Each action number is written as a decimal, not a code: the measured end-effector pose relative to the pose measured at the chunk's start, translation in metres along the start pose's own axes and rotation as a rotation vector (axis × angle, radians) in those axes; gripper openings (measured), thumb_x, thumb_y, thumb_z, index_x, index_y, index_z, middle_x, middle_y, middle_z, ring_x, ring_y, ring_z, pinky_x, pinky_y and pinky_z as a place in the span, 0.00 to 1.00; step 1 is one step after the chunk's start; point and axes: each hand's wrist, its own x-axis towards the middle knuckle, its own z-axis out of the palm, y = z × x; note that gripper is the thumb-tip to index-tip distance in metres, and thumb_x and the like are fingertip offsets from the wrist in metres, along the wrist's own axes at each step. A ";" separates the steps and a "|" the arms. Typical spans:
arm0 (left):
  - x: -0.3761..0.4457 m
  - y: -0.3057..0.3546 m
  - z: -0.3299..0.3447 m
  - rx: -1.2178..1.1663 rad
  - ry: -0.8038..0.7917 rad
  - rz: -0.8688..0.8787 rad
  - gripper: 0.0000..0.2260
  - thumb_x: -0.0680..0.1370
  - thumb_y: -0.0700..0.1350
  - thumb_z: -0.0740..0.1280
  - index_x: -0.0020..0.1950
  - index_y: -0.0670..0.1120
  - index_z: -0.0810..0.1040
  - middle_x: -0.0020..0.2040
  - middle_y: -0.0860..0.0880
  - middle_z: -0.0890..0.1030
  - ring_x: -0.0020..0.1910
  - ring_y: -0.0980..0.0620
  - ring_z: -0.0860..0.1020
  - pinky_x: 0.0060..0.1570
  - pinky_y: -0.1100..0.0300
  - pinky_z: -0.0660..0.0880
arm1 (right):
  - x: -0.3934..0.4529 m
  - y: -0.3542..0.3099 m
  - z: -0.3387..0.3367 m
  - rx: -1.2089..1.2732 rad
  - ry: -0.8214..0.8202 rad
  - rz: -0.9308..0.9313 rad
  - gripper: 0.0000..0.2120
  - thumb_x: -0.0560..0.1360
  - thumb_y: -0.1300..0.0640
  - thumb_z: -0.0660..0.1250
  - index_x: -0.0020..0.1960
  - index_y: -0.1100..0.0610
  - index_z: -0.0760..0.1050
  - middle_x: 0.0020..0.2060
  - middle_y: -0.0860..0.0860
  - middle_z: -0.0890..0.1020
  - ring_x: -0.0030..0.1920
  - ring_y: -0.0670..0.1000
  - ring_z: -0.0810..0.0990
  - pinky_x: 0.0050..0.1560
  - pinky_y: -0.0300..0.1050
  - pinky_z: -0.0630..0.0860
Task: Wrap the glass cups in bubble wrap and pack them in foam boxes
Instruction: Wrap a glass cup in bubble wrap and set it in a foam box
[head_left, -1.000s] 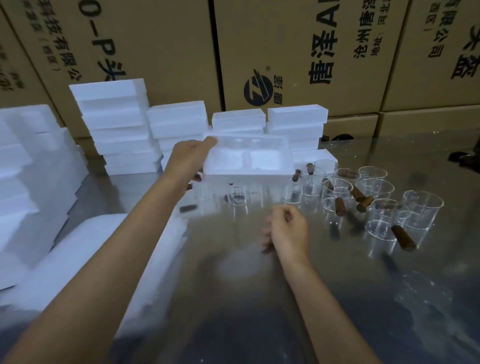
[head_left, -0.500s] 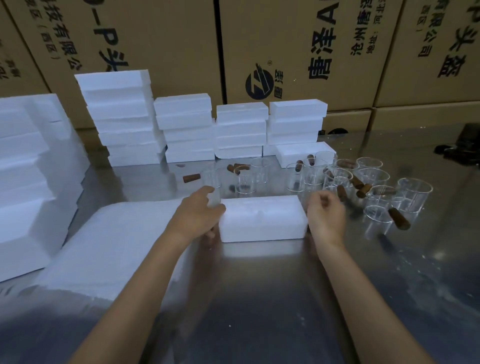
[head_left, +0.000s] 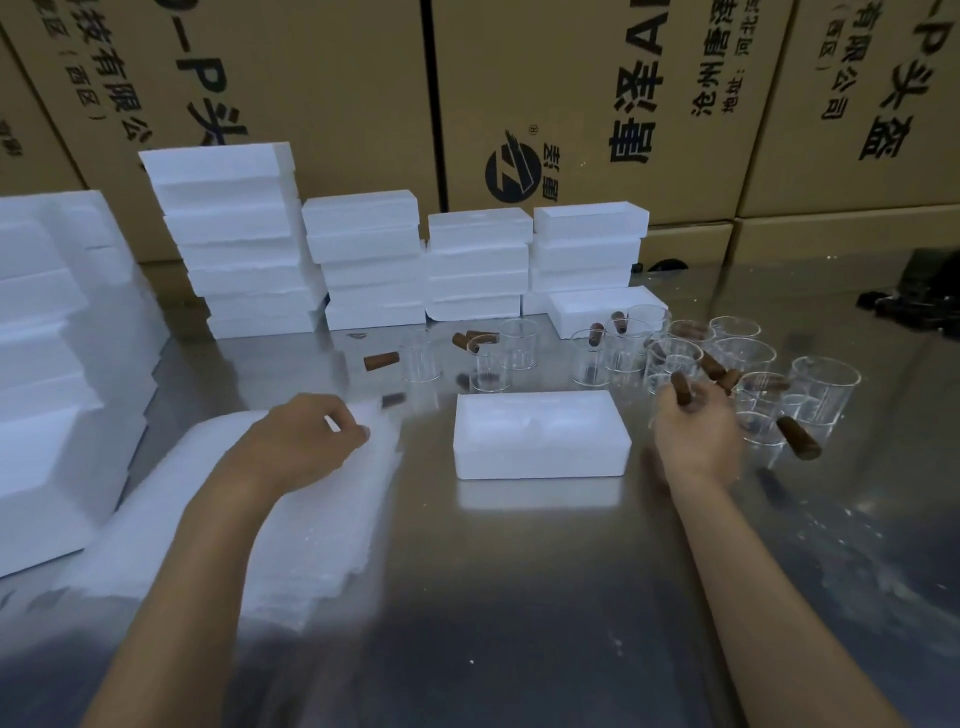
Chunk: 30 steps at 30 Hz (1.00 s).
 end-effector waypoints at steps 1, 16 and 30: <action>-0.001 0.000 0.000 -0.010 -0.038 0.002 0.11 0.78 0.56 0.69 0.42 0.49 0.79 0.37 0.50 0.82 0.37 0.52 0.78 0.38 0.59 0.70 | 0.002 -0.002 0.001 -0.031 -0.003 0.012 0.17 0.79 0.45 0.63 0.62 0.51 0.78 0.55 0.55 0.84 0.59 0.61 0.79 0.53 0.51 0.72; -0.016 -0.014 -0.015 0.055 -0.168 -0.055 0.11 0.72 0.51 0.77 0.43 0.44 0.82 0.35 0.56 0.77 0.35 0.57 0.74 0.32 0.64 0.66 | -0.010 -0.010 0.000 -0.150 0.103 -0.232 0.18 0.83 0.50 0.57 0.60 0.62 0.77 0.49 0.66 0.82 0.53 0.67 0.79 0.47 0.54 0.71; -0.021 0.019 0.001 -0.447 0.082 0.395 0.09 0.81 0.39 0.66 0.41 0.46 0.78 0.35 0.58 0.76 0.33 0.56 0.69 0.35 0.70 0.67 | -0.153 -0.074 0.014 0.316 -0.447 -0.577 0.08 0.81 0.47 0.56 0.54 0.48 0.71 0.34 0.42 0.78 0.36 0.47 0.76 0.39 0.49 0.72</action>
